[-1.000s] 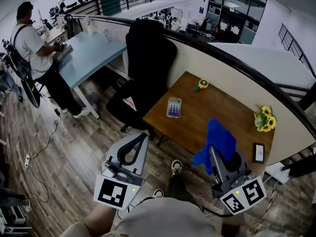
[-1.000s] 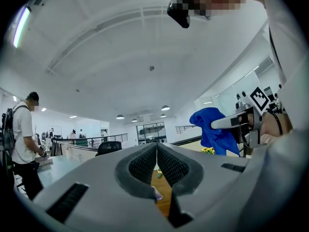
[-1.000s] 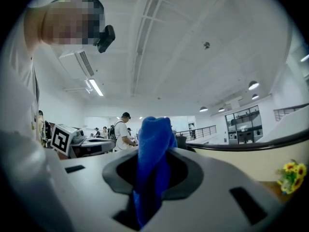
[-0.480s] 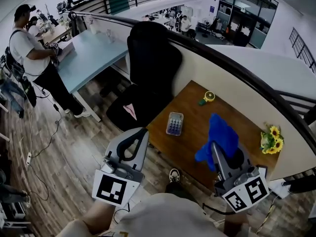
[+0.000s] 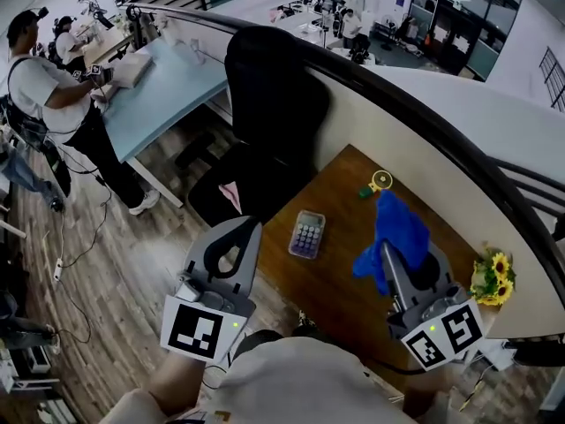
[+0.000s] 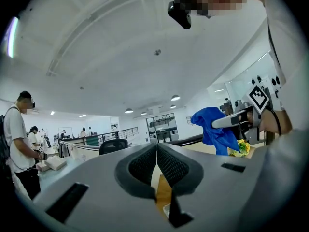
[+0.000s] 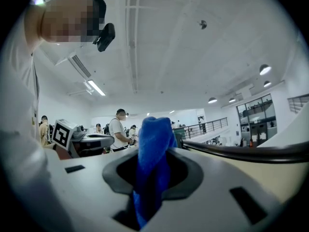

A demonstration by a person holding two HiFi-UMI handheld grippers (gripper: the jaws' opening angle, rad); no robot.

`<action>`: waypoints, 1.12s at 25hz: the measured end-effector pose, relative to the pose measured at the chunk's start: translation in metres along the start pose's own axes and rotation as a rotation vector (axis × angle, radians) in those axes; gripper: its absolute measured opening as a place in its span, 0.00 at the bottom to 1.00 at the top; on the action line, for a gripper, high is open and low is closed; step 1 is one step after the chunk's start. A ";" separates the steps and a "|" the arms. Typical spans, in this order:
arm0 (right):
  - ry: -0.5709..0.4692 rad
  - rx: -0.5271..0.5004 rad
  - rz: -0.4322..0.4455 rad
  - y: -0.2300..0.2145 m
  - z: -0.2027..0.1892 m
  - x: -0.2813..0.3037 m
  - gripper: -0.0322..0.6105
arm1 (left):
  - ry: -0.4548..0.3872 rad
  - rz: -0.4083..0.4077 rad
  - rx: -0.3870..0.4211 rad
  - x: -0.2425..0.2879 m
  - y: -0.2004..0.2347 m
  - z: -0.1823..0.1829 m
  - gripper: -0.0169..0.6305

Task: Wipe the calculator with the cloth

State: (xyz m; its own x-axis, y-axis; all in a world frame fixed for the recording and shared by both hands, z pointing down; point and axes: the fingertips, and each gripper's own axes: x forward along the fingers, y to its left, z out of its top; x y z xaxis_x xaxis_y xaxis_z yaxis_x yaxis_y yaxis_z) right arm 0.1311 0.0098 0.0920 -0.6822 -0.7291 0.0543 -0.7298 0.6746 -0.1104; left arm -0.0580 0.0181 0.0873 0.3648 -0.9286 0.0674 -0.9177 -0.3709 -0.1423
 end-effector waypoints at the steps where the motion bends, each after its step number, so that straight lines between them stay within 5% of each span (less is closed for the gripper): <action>1: 0.004 0.004 0.005 -0.007 -0.002 0.005 0.20 | 0.008 0.002 0.003 0.006 0.000 -0.002 0.04; 18: 0.055 0.067 -0.062 -0.034 -0.027 0.036 0.20 | 0.072 -0.099 -0.007 0.054 0.011 -0.027 0.04; 22: 0.086 0.065 -0.087 -0.037 -0.037 0.040 0.20 | 0.068 -0.120 -0.067 0.061 0.012 -0.034 0.04; 28: 0.150 0.113 -0.034 -0.030 -0.064 0.070 0.20 | 0.136 -0.159 -0.037 0.072 0.029 -0.064 0.04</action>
State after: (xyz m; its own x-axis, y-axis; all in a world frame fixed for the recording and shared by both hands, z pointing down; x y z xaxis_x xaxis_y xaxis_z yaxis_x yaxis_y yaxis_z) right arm 0.1025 -0.0540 0.1625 -0.6621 -0.7203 0.2068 -0.7490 0.6262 -0.2166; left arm -0.0684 -0.0585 0.1517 0.4832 -0.8476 0.2192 -0.8564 -0.5096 -0.0831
